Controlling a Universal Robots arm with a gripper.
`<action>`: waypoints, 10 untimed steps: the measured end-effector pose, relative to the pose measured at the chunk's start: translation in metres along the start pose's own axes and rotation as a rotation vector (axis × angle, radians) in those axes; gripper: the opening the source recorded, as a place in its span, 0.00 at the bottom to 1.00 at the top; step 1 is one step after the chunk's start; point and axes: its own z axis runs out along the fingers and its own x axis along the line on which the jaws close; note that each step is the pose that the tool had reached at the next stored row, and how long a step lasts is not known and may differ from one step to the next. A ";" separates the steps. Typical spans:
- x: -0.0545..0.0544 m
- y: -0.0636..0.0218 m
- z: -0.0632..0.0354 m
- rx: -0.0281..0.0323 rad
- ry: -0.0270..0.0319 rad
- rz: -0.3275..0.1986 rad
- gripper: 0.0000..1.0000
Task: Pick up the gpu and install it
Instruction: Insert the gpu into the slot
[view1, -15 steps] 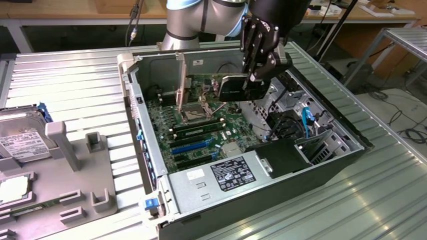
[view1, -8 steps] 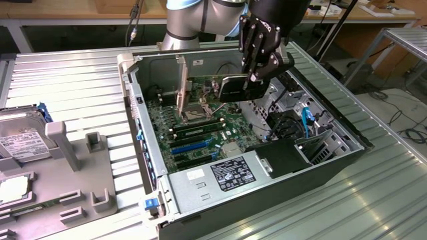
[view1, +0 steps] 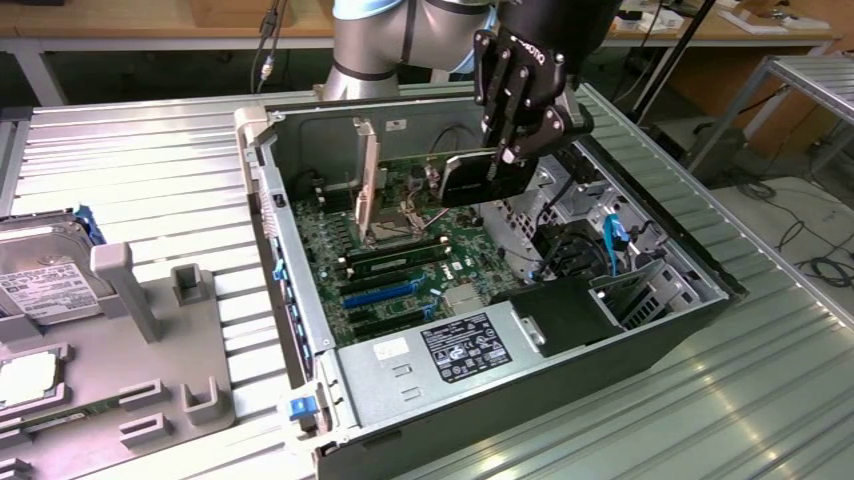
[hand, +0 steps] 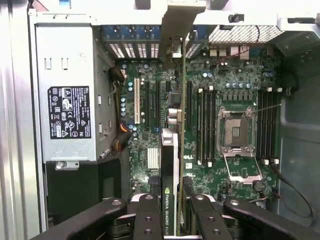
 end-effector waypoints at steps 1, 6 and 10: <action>0.000 0.0000 0.0000 -0.0001 0.0000 -0.006 0.27; 0.000 0.0000 0.0000 -0.0010 -0.0001 -0.042 0.27; 0.000 0.0000 0.0000 -0.0012 -0.0002 -0.052 0.27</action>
